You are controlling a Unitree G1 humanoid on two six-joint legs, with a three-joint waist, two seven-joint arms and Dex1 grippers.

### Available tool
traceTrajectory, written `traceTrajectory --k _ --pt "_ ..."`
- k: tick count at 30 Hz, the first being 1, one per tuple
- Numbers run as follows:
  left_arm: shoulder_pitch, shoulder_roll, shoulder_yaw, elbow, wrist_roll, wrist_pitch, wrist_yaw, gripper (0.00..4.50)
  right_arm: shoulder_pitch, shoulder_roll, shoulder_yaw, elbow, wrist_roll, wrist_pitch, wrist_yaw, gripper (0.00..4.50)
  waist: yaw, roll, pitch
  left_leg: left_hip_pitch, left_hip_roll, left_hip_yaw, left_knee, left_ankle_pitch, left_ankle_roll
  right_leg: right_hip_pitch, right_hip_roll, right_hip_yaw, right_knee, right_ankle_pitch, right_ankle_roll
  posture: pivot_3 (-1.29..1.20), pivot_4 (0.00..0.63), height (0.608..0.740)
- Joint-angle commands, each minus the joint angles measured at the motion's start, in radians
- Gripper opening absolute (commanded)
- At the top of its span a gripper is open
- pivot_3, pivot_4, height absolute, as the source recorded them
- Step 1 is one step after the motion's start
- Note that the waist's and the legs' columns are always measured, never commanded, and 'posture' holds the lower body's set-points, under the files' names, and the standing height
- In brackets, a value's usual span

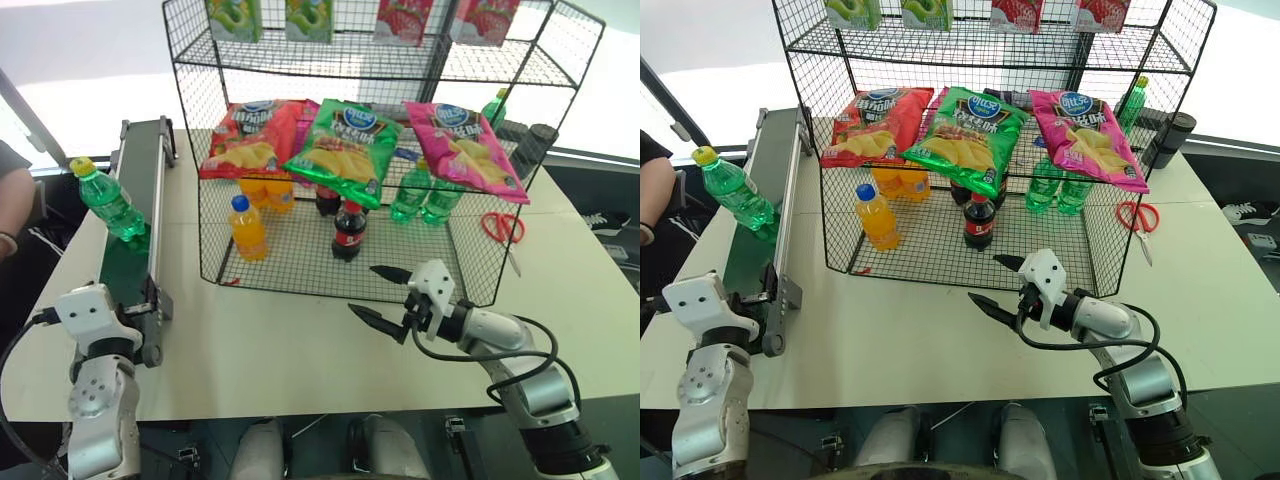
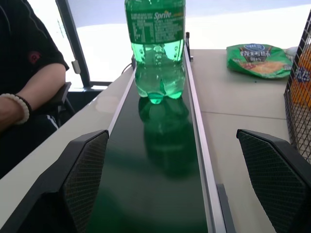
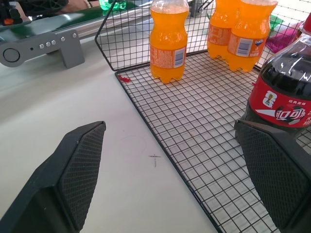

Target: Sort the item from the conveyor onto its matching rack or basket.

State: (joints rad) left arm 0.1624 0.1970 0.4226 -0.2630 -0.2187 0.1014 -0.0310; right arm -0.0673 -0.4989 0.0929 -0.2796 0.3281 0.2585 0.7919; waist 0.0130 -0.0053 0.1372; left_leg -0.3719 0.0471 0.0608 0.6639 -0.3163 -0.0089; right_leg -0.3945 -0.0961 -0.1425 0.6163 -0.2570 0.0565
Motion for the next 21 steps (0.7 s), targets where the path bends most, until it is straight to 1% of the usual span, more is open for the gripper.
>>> traceTrajectory --k 1,21 --pt "-0.001 0.010 0.023 -0.046 0.002 -0.001 0.016 4.50 -0.014 0.001 0.001 -0.046 0.011 -0.001 0.004 4.43 0.000 0.000 0.000 0.000 0.000 0.000 0.000 0.000 0.000 0.000 0.000 0.000 0.000 0.000 0.000 0.00 0.150 0.736" --pt "-0.002 0.011 0.056 -0.020 -0.016 -0.022 0.016 4.50 -0.013 0.004 0.011 -0.041 0.013 -0.005 0.016 4.43 0.000 0.000 0.000 0.000 0.000 0.000 0.000 0.000 0.000 0.000 0.000 0.000 0.000 0.000 0.000 0.00 0.150 0.736"
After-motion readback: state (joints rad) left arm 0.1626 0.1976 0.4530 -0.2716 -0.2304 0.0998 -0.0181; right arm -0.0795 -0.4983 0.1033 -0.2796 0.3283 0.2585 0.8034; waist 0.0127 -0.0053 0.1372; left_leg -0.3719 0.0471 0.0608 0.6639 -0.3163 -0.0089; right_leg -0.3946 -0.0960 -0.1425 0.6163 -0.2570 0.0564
